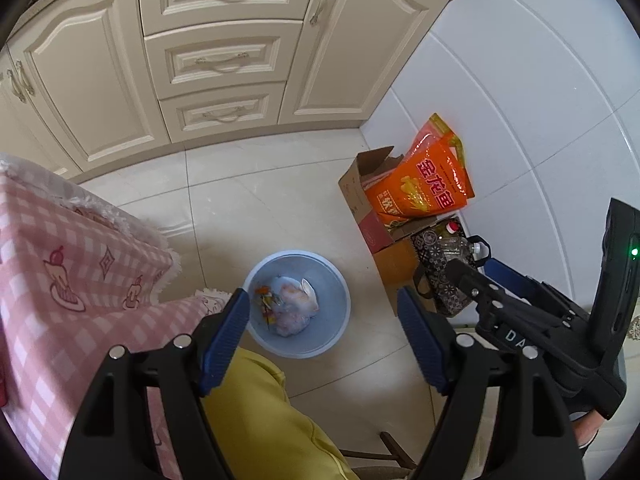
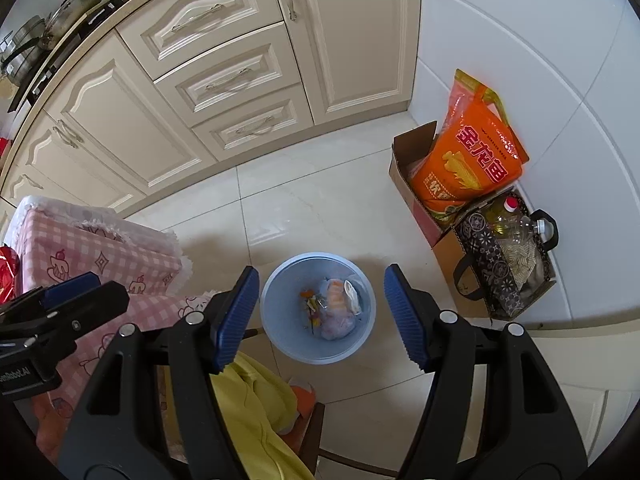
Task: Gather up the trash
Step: 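Move both open tools back over the table toward the remaining wrappers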
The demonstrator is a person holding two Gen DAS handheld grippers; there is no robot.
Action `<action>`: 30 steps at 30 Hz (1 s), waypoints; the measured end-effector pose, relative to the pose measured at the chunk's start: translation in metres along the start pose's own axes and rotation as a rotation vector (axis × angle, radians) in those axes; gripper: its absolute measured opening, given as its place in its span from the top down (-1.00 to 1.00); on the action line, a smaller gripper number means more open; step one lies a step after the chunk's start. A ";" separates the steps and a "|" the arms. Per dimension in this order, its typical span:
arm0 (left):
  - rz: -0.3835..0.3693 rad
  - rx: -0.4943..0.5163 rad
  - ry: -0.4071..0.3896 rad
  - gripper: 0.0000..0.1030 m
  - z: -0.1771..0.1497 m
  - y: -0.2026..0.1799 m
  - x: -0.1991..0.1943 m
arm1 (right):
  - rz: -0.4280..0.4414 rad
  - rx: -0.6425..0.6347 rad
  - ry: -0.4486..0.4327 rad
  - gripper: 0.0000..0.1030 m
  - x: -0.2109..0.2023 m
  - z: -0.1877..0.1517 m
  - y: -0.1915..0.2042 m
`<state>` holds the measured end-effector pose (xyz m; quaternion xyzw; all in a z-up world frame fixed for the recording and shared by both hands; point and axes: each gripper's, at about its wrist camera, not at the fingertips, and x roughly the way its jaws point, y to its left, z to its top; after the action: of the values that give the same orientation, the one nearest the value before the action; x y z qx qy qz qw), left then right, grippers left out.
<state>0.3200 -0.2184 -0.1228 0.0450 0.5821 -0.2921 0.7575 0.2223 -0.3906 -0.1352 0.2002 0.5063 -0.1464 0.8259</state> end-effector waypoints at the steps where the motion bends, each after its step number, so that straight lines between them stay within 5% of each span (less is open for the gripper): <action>1: 0.000 0.001 -0.003 -0.44 -0.001 -0.001 -0.002 | 0.005 -0.001 -0.007 -0.26 -0.003 0.000 0.001; 15: -0.020 -0.014 -0.147 -0.44 -0.020 0.002 -0.069 | 0.034 -0.062 -0.115 -0.31 -0.056 -0.001 0.035; 30: 0.031 -0.147 -0.340 -0.44 -0.052 0.083 -0.173 | 0.127 -0.282 -0.180 -0.42 -0.102 -0.012 0.140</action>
<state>0.2903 -0.0611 -0.0044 -0.0516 0.4649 -0.2406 0.8505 0.2301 -0.2578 -0.0236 0.1001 0.4320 -0.0387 0.8955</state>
